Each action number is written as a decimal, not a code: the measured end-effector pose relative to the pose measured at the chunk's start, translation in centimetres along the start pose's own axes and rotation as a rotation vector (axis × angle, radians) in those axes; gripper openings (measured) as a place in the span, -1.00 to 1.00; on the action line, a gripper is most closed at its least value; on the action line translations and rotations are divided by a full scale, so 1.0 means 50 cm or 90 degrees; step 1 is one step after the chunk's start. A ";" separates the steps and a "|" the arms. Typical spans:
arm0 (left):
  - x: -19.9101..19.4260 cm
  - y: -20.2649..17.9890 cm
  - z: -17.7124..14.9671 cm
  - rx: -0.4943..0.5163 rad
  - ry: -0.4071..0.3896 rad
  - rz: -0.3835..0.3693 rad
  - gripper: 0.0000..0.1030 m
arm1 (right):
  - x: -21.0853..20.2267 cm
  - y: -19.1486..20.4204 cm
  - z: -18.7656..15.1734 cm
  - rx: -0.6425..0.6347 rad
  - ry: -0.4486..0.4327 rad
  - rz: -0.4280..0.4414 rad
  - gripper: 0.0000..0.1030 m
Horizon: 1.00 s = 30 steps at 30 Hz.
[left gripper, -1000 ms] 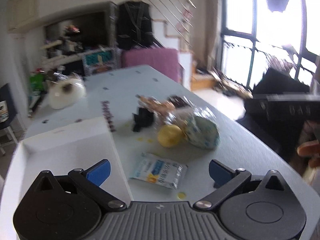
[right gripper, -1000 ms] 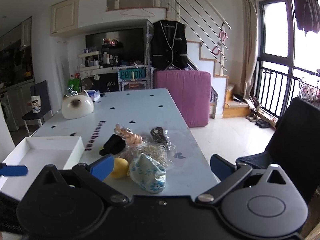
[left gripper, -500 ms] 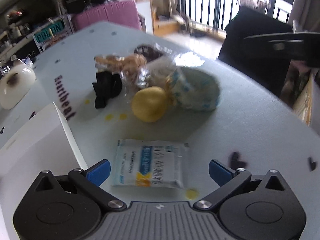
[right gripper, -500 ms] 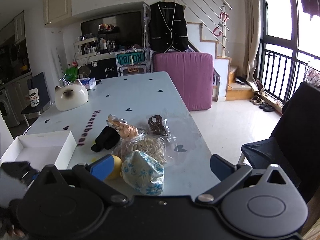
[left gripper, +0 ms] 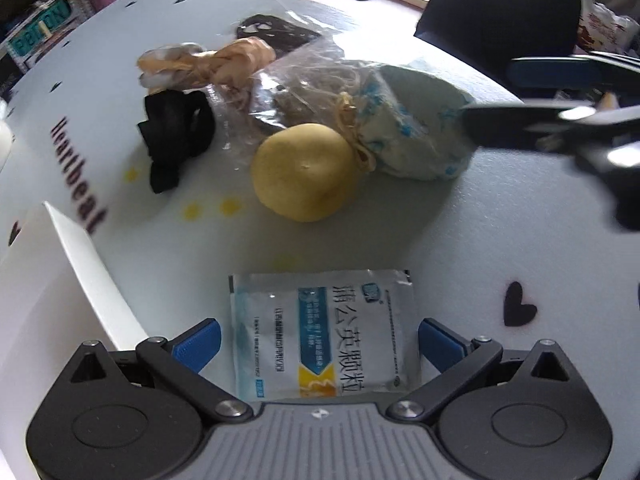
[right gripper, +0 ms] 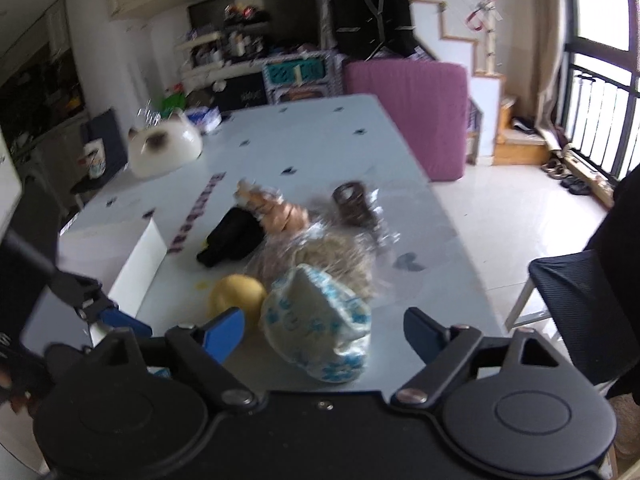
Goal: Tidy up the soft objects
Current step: 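Move left tool to the medicine sachet while right tool grasps the blue floral pouch, then close left tool on the medicine sachet while right tool lifts the floral pouch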
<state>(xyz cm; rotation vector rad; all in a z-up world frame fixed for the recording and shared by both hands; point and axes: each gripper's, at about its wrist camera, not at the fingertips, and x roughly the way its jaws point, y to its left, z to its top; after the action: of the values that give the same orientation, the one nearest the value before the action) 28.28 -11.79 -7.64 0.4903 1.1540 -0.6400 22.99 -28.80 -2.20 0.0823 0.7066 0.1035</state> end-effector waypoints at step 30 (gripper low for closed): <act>-0.052 -0.010 -0.058 -0.099 -0.108 -0.006 0.29 | -0.001 -0.008 -0.030 0.029 0.003 -0.010 -0.50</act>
<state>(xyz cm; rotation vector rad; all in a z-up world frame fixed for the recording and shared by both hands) 25.26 -9.70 -6.20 0.2926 1.0365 -0.5829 22.02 -29.13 -3.36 0.1209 0.7139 0.0730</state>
